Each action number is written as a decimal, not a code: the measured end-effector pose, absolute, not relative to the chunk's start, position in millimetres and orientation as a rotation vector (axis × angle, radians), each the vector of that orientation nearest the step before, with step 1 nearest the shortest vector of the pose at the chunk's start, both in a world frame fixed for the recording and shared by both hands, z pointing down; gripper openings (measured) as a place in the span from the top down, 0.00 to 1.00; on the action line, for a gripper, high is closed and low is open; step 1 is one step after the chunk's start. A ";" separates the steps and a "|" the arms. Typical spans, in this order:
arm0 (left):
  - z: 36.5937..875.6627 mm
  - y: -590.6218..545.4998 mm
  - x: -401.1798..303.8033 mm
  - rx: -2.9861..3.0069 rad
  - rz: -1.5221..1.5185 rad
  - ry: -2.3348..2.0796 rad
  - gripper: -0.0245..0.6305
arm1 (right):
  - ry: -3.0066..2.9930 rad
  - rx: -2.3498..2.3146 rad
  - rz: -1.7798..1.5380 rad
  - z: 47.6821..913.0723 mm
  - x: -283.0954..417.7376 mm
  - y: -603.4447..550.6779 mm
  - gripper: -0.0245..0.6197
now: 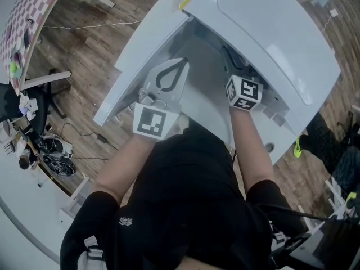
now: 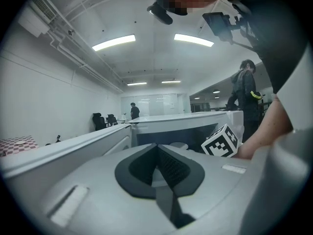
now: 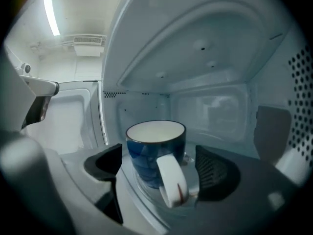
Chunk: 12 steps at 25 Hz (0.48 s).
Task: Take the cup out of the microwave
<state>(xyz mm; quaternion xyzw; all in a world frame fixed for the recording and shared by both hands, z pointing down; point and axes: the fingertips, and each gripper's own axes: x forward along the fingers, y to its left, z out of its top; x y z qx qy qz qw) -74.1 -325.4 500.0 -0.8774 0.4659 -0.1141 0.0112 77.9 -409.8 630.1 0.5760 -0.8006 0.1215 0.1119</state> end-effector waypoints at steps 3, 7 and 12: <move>504.6 -328.7 -74.3 -2.738 -0.387 1.429 0.96 | -2.354 1.682 0.372 636.1 75.0 -417.7 0.25; 506.7 -331.2 -70.7 -2.746 -0.393 1.418 0.96 | -2.349 1.660 0.367 641.9 72.1 -422.5 0.25; 506.8 -334.0 -71.3 -2.749 -0.405 1.406 0.96 | -2.339 1.643 0.369 643.7 69.2 -424.1 0.25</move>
